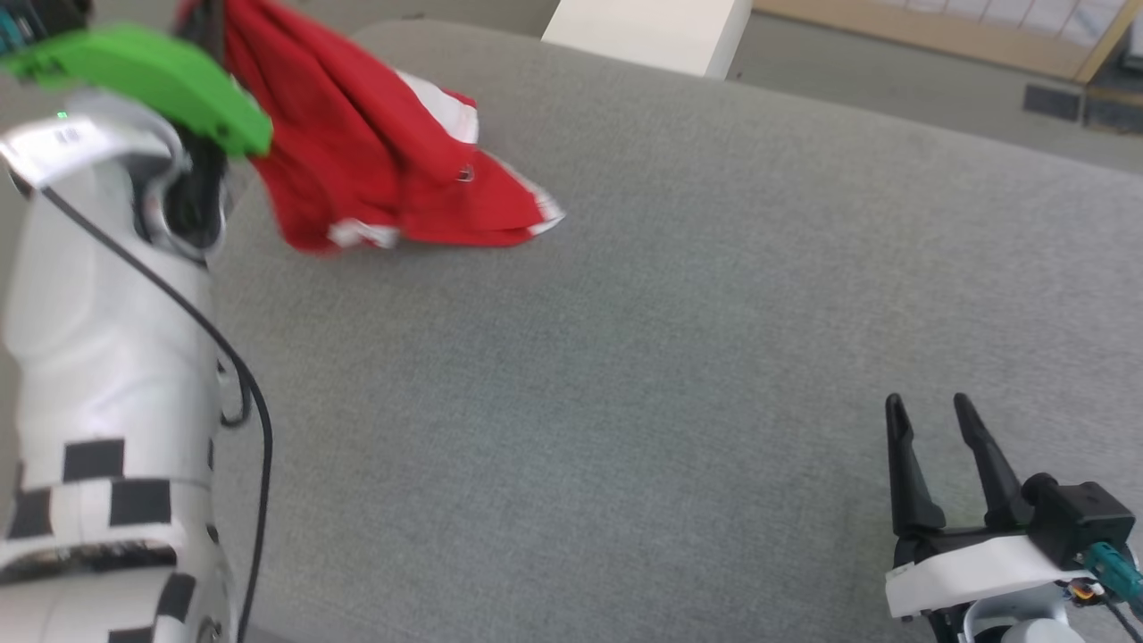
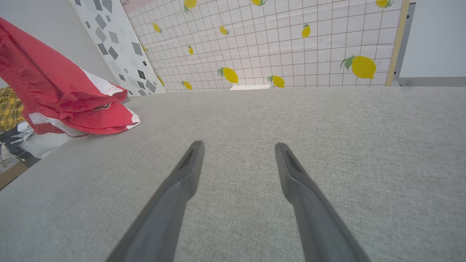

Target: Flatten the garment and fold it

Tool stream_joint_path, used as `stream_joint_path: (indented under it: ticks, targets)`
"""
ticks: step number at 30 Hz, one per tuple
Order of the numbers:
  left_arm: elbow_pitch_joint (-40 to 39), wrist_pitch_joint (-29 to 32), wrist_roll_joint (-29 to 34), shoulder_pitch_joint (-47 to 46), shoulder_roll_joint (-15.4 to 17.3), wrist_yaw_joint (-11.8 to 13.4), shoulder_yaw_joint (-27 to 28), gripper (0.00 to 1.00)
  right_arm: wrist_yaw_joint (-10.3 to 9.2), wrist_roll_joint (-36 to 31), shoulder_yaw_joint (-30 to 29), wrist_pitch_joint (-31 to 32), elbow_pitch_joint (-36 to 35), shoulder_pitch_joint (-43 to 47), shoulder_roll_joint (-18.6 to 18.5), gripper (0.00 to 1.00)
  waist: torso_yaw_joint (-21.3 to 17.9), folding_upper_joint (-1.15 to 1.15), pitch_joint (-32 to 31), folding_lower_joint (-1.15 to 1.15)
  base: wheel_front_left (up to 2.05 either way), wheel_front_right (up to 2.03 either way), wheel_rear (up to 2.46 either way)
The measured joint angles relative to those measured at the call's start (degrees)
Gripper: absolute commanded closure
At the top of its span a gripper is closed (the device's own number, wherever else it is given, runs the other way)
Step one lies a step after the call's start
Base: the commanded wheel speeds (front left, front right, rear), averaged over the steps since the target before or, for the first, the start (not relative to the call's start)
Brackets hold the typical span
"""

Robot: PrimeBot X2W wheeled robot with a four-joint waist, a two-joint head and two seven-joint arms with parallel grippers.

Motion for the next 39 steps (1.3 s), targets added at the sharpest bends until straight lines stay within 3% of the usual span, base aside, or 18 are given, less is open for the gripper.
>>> stream_joint_path:
  ticks: [11, 21, 31, 39]
  targets:
    - [-7.57, 1.00, -1.31, -10.38, 0.25, -0.51, -7.08, 1.00, 0.00, 2.77, 0.56, -0.52, 2.22, 0.06, 0.00, 0.00, -4.19, 0.00, -4.75, 0.00, 0.00, 0.00, 0.00]
    - [-13.25, 7.20, -11.79, -11.40, -3.14, -0.52, -15.71, 1.00, 0.00, 3.38, -0.40, -0.56, 2.23, 0.87, -0.01, 0.00, -10.17, 0.00, -8.34, 0.00, 0.00, 0.00, 0.00]
    - [-17.09, 12.27, -17.22, -3.41, -6.51, -0.52, -26.10, 1.00, 0.00, 3.43, -0.85, -0.56, 2.12, 1.71, -0.02, 0.00, -15.65, 0.00, -10.56, 0.00, 0.00, 0.00, 0.00]
    - [-12.24, 12.99, -16.66, 6.98, -7.95, -0.53, -35.88, 1.00, 0.00, 3.69, -0.31, -0.55, 1.80, 1.85, -0.02, 0.00, -19.78, 0.00, -10.40, 0.00, 0.00, 0.00, 0.00]
